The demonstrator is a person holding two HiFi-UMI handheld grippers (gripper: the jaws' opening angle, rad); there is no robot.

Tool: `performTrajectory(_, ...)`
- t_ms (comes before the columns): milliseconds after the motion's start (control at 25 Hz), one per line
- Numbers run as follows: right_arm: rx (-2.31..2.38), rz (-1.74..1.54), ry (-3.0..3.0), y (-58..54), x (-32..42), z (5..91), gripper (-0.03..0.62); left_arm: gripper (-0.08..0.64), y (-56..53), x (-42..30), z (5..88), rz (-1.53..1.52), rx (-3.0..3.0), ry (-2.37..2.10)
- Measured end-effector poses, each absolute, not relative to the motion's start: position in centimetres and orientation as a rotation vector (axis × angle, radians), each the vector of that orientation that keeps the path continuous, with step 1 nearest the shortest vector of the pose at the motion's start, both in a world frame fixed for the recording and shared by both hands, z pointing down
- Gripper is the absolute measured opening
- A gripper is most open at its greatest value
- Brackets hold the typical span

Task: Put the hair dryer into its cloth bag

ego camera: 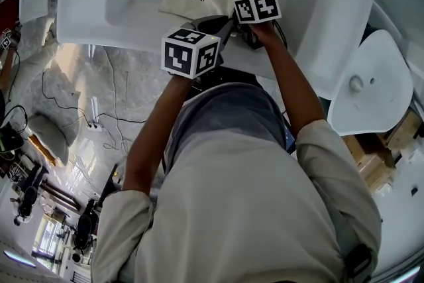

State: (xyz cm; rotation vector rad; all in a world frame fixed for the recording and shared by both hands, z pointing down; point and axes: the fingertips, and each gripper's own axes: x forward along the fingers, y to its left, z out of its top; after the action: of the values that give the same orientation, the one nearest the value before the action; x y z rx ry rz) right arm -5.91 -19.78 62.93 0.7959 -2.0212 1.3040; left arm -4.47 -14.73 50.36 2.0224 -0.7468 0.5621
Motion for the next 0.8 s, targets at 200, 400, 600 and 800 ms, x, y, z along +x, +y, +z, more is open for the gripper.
performTrajectory(200,0.783,1.352,-2.007,-19.6,-5.7,62.9,0.241,0.029,-14.7,-4.7,50.7,0.538,2.004,-0.753)
performTrajectory(400,0.804,1.364,-2.021,-19.5,-5.3,62.0,0.241,0.029,-14.8,-5.6,50.5,0.545,2.014,-0.832)
performTrajectory(600,0.833,1.360,-2.027,-19.6,-4.5,61.3,0.241,0.029,-14.1,-5.8,50.6,0.547,2.015,-0.855)
performTrajectory(800,0.830,1.391,-2.032,-19.0,-3.8,61.0,0.240,0.029,-14.0,-5.9,50.0,0.503,2.000,-0.864)
